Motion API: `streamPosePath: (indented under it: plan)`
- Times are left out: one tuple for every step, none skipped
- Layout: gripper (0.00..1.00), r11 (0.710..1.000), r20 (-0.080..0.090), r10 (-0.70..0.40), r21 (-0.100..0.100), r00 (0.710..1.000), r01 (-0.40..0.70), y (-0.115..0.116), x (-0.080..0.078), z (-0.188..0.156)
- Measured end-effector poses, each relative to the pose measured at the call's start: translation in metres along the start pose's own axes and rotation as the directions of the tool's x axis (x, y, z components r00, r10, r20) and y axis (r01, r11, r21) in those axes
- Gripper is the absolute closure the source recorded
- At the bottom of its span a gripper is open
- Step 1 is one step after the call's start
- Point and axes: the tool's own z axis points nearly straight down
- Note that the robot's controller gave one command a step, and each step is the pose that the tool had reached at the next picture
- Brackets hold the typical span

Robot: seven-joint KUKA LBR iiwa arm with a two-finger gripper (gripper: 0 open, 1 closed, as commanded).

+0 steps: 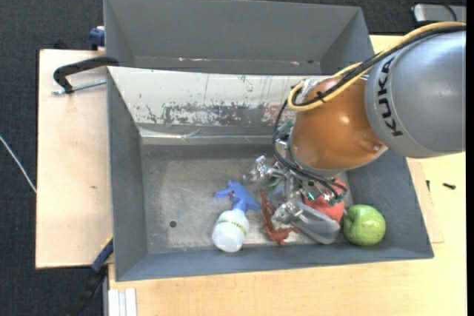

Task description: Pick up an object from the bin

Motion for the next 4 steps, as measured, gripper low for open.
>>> streamPosePath:
  plan:
    - [0.00, 1.000, -0.001, 0.000, 0.000, 1.000, 0.000, 0.000, 0.000, 0.000]
    - [0.00, 0.998, -0.004, -0.067, 0.003, 0.998, 0.067, 0.008, -0.002, -0.001]
    - [0.00, 0.938, -0.003, -0.345, -0.002, 0.938, 0.345, 0.022, -0.009, 0.001]
    - [0.00, 0.781, -0.009, -0.624, -0.025, 0.782, 0.623, 0.026, -0.010, 0.001]
